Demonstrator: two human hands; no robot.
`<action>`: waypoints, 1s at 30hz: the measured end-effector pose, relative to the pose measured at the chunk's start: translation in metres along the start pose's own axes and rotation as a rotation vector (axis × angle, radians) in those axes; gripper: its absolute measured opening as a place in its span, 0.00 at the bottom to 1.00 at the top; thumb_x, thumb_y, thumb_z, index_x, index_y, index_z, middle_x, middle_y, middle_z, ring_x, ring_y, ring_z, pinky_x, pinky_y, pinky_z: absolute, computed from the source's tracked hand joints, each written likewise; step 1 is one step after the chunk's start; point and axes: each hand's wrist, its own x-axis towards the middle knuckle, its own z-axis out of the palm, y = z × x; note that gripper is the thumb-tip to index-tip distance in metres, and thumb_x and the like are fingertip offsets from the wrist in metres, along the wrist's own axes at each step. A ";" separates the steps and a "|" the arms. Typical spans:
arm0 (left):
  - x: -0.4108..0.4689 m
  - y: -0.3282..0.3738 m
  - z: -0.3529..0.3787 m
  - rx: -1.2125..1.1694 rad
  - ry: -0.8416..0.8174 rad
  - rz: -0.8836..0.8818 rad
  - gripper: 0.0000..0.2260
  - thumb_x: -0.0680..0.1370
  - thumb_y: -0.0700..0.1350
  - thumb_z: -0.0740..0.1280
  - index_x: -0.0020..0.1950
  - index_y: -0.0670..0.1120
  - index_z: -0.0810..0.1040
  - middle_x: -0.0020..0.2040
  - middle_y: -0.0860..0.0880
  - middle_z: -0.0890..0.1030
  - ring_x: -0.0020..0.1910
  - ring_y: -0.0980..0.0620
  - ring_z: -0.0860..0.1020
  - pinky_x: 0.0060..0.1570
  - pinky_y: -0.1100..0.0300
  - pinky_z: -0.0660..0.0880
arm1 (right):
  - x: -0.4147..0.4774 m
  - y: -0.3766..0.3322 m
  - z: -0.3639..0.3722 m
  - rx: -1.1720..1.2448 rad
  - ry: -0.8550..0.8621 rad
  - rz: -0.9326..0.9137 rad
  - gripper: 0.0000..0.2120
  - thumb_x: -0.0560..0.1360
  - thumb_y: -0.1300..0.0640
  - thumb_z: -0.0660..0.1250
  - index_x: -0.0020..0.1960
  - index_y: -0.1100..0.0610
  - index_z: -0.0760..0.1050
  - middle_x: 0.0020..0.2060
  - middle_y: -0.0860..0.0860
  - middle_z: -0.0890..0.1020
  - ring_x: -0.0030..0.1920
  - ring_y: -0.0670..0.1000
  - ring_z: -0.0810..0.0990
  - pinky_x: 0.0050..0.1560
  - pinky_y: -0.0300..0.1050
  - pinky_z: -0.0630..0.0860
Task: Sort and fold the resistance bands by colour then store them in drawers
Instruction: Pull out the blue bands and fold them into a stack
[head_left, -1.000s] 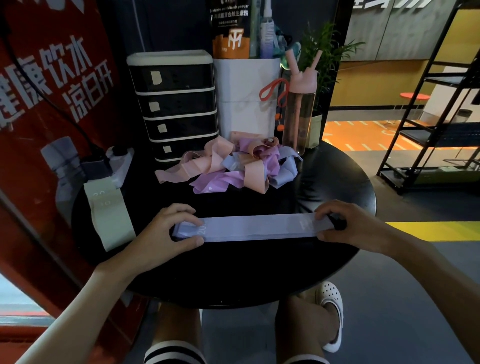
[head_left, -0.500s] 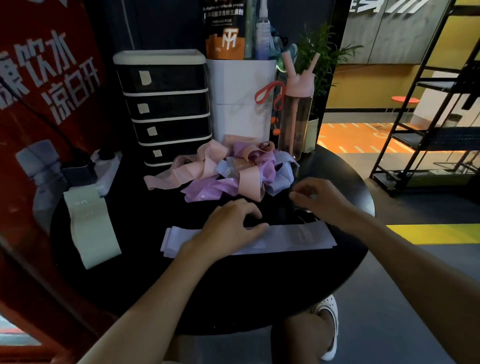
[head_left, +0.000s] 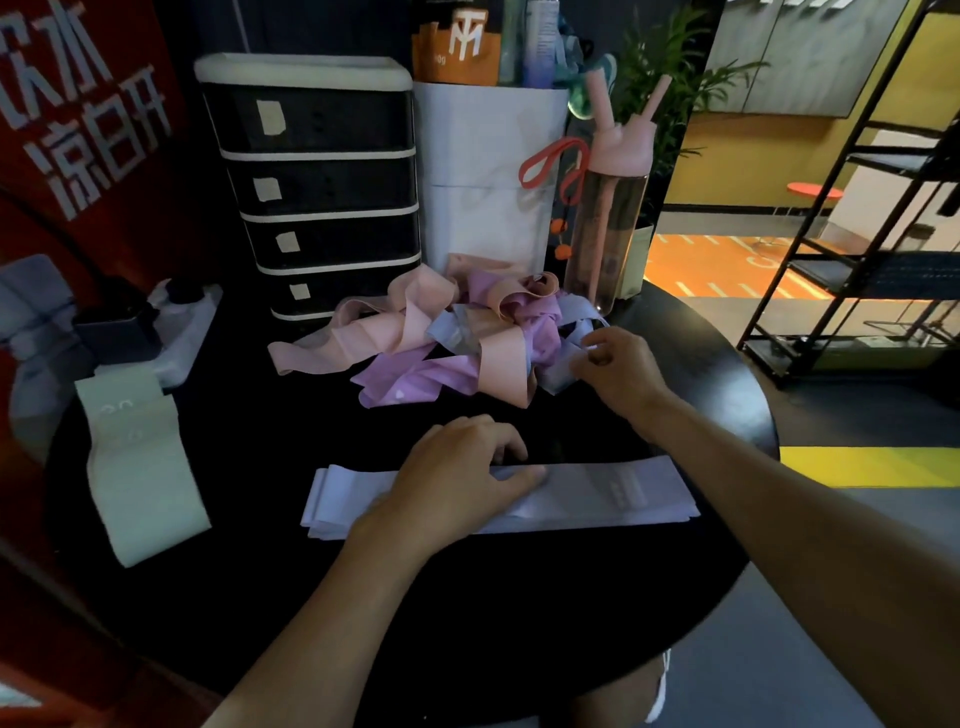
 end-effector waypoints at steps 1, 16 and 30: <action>0.000 0.000 0.000 -0.003 -0.004 0.001 0.11 0.75 0.62 0.69 0.49 0.57 0.79 0.44 0.56 0.76 0.46 0.58 0.74 0.46 0.61 0.69 | -0.001 -0.003 -0.001 0.008 0.010 -0.012 0.06 0.76 0.64 0.69 0.53 0.61 0.78 0.44 0.59 0.82 0.39 0.50 0.79 0.41 0.46 0.78; 0.004 0.011 -0.019 -0.174 0.241 0.058 0.01 0.76 0.44 0.71 0.46 0.50 0.82 0.43 0.56 0.81 0.43 0.57 0.79 0.45 0.57 0.77 | -0.003 -0.073 -0.044 0.270 0.083 -0.259 0.10 0.75 0.69 0.69 0.50 0.55 0.79 0.44 0.50 0.79 0.42 0.45 0.77 0.38 0.27 0.72; 0.034 0.036 -0.085 -0.473 0.469 0.135 0.06 0.79 0.46 0.69 0.55 0.49 0.81 0.50 0.53 0.83 0.51 0.58 0.80 0.48 0.68 0.73 | -0.051 -0.112 -0.060 0.345 -0.154 -0.370 0.14 0.75 0.74 0.62 0.51 0.60 0.81 0.43 0.50 0.81 0.36 0.40 0.76 0.34 0.31 0.71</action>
